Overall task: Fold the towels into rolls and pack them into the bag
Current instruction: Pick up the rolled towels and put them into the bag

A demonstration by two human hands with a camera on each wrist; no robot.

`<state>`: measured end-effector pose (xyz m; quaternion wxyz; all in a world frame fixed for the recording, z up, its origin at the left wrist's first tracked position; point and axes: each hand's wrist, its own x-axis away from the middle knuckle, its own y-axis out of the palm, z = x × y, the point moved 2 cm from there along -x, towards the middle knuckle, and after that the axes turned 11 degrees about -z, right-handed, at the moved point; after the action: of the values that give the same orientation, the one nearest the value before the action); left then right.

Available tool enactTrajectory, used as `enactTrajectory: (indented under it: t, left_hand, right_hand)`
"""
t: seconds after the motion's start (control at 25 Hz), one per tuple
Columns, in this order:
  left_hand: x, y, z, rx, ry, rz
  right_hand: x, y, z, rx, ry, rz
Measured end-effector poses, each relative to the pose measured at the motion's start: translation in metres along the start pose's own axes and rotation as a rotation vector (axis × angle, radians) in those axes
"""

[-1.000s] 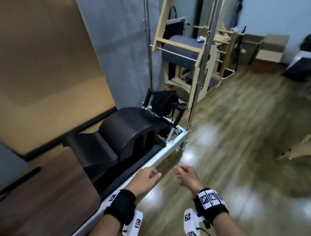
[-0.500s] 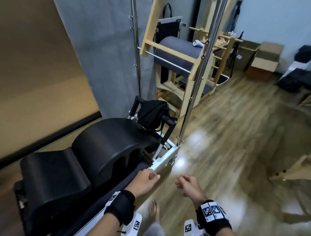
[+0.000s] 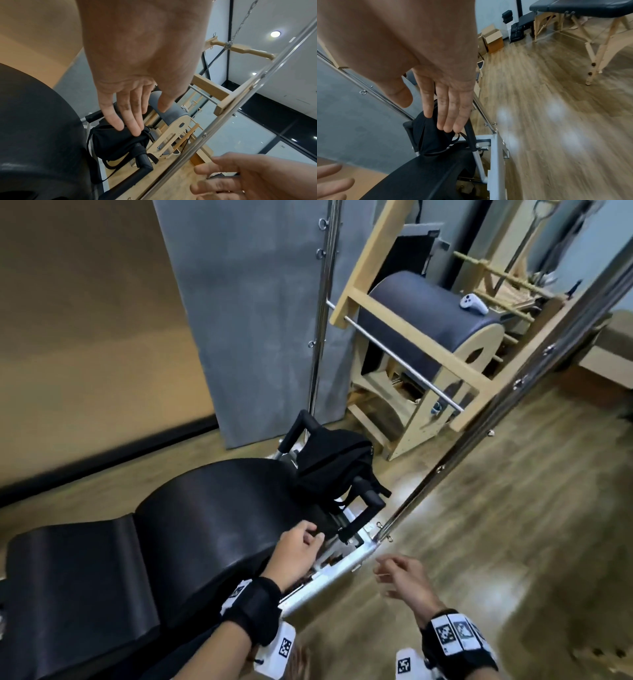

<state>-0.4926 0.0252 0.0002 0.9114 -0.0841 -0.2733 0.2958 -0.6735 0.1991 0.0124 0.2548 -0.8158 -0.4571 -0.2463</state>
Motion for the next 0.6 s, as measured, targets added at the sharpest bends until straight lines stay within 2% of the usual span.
enactTrajectory:
  t: [0.12,0.24,0.4,0.52,0.6]
  left_hand:
    - [-0.04,-0.02,0.011,0.025,-0.021,0.033]
    - [-0.088,-0.037,0.014,0.046,-0.039,0.084]
    - [-0.163,-0.051,0.004,0.003,-0.051,0.16]
    - [-0.233,-0.056,-0.011,0.01,-0.161,0.215]
    - [-0.28,-0.055,-0.024,0.029,-0.266,0.183]
  right_hand:
    - [-0.053,-0.004,-0.045,0.053,-0.041,0.013]
    - [-0.124,-0.009,-0.096,0.113,-0.106,0.079]
    - [-0.221,-0.01,-0.153,0.119,-0.114,0.168]
    - [-0.299,-0.009,-0.177,0.17,-0.095,0.217]
    - [-0.347,-0.013,-0.182,0.25,-0.064,0.232]
